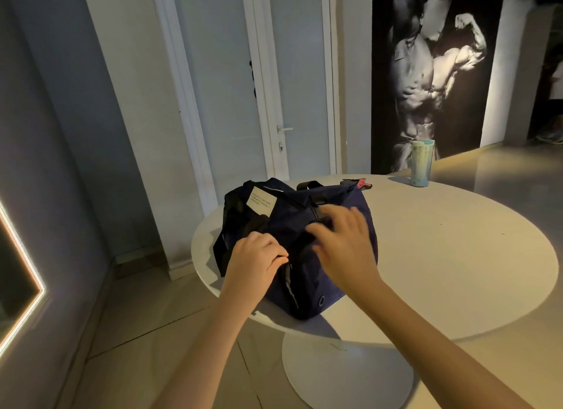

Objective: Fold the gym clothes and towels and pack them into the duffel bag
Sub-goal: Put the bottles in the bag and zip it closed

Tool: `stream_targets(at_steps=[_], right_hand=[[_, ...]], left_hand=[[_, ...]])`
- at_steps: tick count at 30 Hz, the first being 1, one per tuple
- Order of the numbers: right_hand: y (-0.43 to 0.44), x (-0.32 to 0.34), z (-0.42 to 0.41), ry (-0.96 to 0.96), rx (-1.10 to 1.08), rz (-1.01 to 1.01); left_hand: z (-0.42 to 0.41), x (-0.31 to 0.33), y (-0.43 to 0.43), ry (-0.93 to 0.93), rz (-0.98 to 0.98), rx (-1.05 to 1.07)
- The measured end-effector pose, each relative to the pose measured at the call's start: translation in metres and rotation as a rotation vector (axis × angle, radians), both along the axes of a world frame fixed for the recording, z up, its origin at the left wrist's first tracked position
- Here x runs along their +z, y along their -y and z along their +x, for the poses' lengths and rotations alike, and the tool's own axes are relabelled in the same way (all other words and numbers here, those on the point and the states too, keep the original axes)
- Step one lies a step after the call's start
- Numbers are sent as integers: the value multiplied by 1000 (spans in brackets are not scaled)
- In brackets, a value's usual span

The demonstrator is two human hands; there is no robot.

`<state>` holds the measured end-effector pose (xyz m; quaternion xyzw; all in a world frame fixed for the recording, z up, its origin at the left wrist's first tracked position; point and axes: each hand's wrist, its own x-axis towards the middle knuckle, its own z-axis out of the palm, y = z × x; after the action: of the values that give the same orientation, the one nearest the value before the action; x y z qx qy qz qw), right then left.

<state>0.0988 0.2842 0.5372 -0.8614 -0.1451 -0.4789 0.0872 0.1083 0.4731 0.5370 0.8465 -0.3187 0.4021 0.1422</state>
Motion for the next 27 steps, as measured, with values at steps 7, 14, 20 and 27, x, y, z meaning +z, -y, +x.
stream_targets(at_steps=[7,14,20,27], right_hand=[[-11,-2,11,-77,58,-180],[-11,1,15,-110,98,-80],[-6,-2,14,-163,96,-50],[-10,-5,7,-185,108,-44]], left_hand=[[-4,-15,0,-18,15,-9],[-15,-76,7,-126,248,14],[-17,-99,19,-231,199,96],[-21,-104,22,-209,301,161]])
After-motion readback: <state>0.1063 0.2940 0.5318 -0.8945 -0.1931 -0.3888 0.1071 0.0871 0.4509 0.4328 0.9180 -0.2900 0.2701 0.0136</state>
